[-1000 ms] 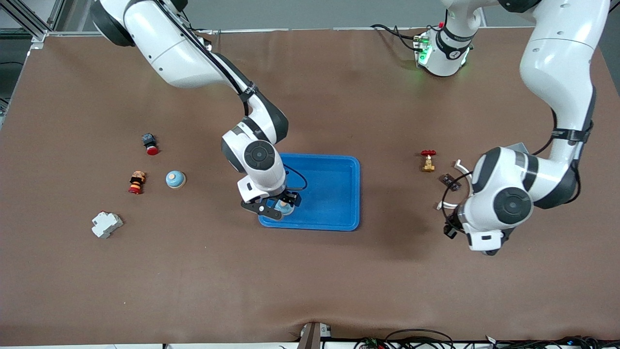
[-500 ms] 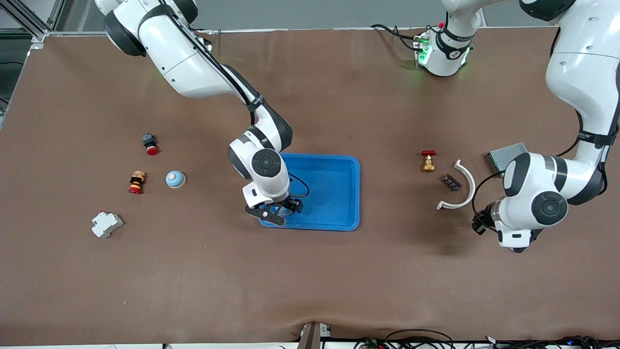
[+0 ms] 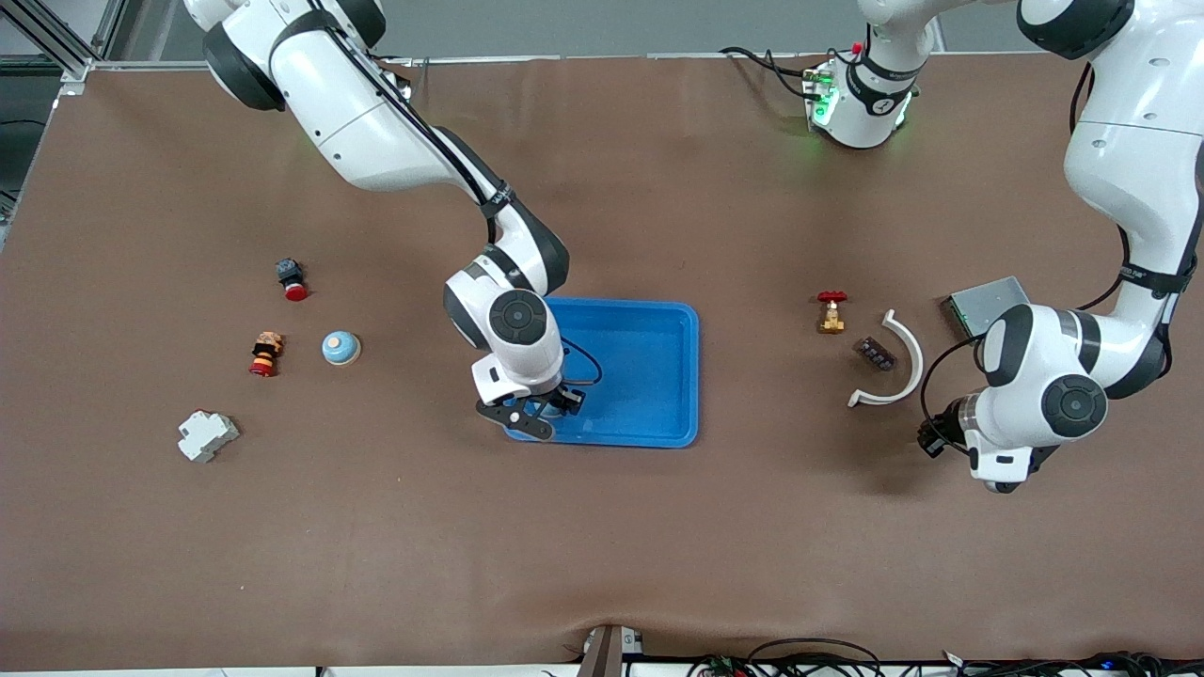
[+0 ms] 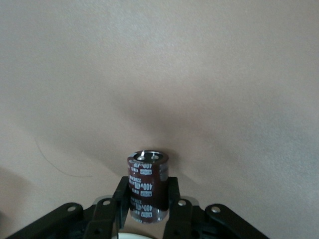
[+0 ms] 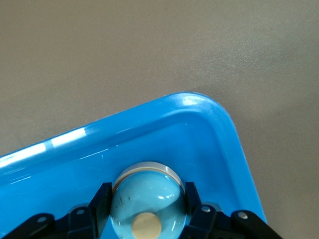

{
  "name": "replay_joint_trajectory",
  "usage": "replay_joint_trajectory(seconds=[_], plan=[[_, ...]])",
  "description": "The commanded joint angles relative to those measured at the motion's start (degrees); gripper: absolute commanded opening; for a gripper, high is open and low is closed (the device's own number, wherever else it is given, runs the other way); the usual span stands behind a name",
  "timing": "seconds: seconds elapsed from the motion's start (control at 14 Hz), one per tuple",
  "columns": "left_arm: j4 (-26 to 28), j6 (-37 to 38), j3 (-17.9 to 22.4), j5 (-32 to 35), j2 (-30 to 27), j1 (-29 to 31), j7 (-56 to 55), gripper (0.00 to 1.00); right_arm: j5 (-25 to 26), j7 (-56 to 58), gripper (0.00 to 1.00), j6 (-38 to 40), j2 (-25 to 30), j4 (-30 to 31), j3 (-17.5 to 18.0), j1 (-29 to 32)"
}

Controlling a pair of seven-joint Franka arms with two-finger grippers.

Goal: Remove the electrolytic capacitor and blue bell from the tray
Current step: 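Grasp the second bell with the right gripper while the left gripper carries the capacitor, then place the capacitor beside the white arc while the right gripper lifts the bell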

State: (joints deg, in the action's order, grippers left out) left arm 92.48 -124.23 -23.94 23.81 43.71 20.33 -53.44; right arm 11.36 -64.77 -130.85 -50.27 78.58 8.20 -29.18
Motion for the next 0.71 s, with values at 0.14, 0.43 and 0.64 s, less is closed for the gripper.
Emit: replay_joint_trajectory(seconds=[0.14,0.43,0.64], plan=[[2.62,-0.13,-0.23,1.24,-1.44,0.32,-0.96,0.71,-1.34,-0.63,0.00,9.64,-0.45,-7.29,1.20,0.26],[1.83,3.28,-1.98,1.15,-3.54,0.23,-2.20,1.00,-1.34,7.78,0.00,15.78,1.57,-7.91,5.50,6.40],[-0.45,8.47,-5.49,1.06,-7.22,0.76,-1.58,1.00,-1.52,19.90,0.00,18.61,5.16,-7.39,8.24,13.43]])
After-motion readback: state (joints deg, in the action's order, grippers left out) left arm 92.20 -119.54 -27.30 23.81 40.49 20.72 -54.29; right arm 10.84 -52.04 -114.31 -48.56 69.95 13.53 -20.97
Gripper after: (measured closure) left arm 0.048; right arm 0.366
